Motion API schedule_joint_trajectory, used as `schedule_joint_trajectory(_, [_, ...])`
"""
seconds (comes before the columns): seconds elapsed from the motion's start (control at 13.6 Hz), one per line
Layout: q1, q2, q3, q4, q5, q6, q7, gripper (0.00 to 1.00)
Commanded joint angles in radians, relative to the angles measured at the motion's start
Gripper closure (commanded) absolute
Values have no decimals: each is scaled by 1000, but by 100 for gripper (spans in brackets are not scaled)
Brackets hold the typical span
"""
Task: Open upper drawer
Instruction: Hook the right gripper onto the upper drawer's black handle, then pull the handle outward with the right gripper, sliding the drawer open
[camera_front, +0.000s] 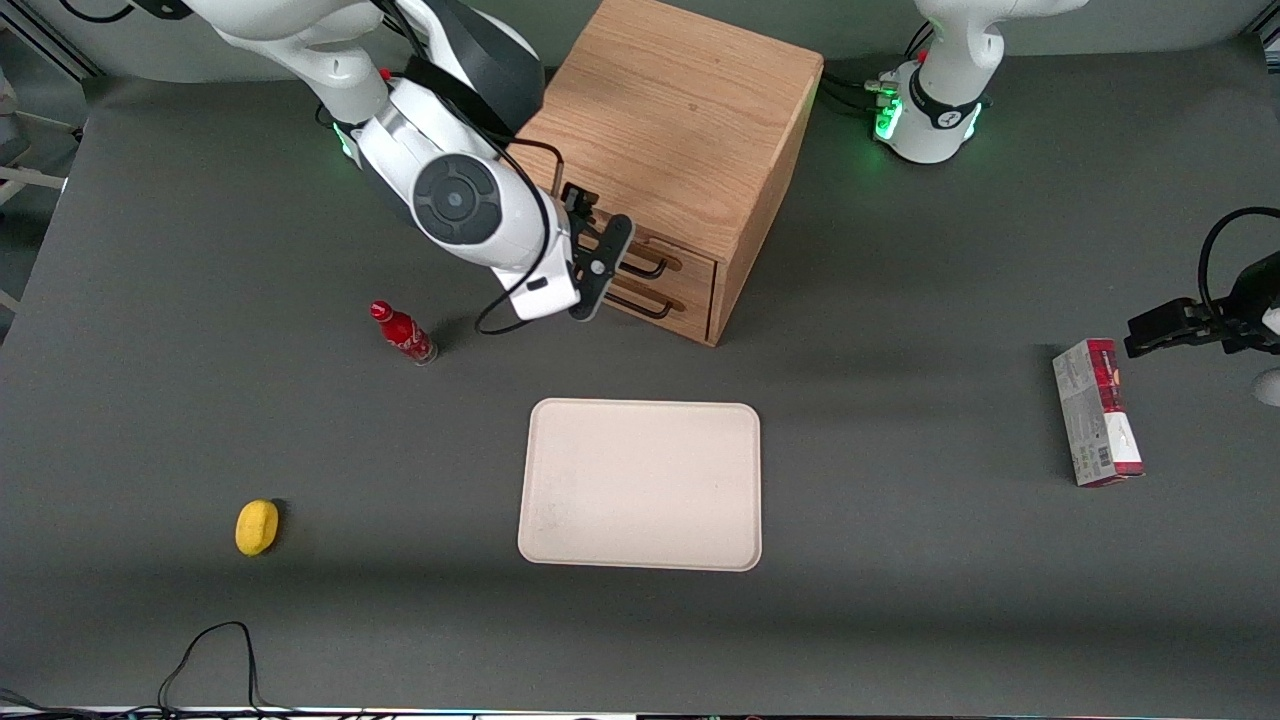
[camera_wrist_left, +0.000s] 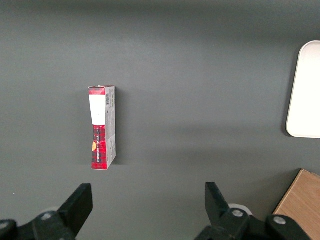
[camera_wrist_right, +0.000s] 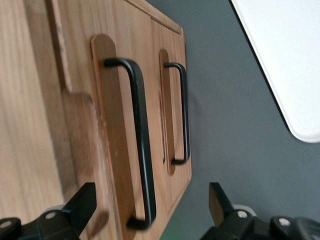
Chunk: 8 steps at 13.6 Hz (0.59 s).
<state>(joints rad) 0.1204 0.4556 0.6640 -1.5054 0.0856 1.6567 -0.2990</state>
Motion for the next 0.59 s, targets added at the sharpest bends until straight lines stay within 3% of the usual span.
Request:
schedule_joint_trajectory(0.0, [2, 27, 6, -6, -22, 43, -12, 0])
schedule_joint_trajectory(0.51, [16, 90, 6, -7, -90, 113, -5, 0])
